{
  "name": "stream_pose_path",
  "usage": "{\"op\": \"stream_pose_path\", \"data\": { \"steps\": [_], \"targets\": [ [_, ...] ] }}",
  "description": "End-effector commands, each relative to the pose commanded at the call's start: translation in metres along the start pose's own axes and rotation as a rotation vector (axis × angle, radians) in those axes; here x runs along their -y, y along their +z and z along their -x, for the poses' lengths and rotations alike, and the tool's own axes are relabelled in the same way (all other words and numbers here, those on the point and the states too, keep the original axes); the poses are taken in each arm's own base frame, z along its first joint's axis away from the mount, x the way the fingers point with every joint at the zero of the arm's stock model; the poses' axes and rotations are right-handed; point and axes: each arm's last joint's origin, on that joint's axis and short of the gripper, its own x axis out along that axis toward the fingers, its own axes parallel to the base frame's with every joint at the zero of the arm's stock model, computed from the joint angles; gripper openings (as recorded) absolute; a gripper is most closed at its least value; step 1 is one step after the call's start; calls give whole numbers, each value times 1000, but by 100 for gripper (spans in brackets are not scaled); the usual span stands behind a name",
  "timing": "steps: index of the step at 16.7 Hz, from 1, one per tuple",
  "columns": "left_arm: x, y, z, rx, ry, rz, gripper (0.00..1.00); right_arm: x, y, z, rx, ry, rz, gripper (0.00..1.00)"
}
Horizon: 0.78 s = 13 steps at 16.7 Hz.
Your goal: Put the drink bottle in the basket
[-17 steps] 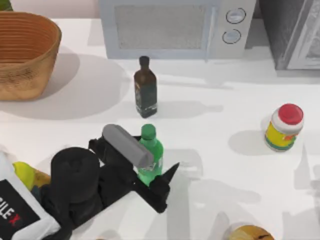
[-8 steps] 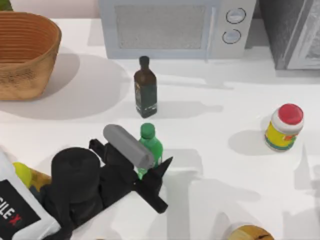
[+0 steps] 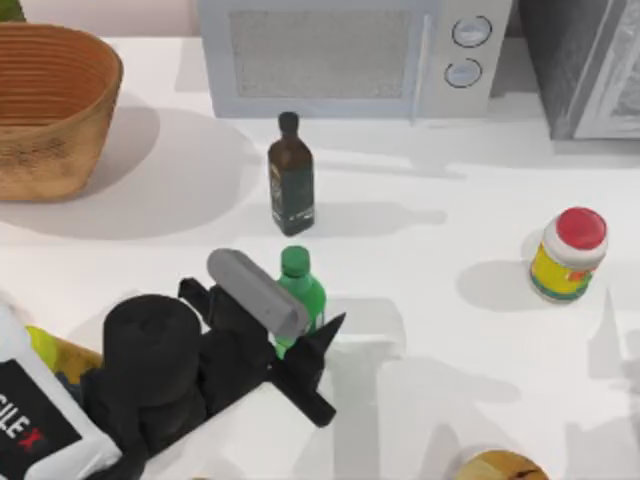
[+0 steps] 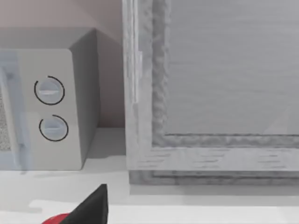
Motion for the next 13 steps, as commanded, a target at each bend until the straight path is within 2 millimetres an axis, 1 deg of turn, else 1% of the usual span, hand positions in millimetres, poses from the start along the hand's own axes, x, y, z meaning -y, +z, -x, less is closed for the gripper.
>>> {"op": "stream_pose_path", "data": {
  "steps": [3,4,6,8,10,13],
  "targets": [
    [-1,2,-1,3,3,-1,0,0,0,0,0,0,0,100],
    [-3,7,-3,13,8,-2,0,0,0,0,0,0,0,100],
    [-12,25,-10,43,27,-5,0,0,0,0,0,0,0,100],
    [-27,52,-17,75,59,-8,0,0,0,0,0,0,0,100],
    [-48,85,-20,109,107,-12,0,0,0,0,0,0,0,100],
    [-89,138,-12,149,206,-17,0,0,0,0,0,0,0,100]
  ]
}}
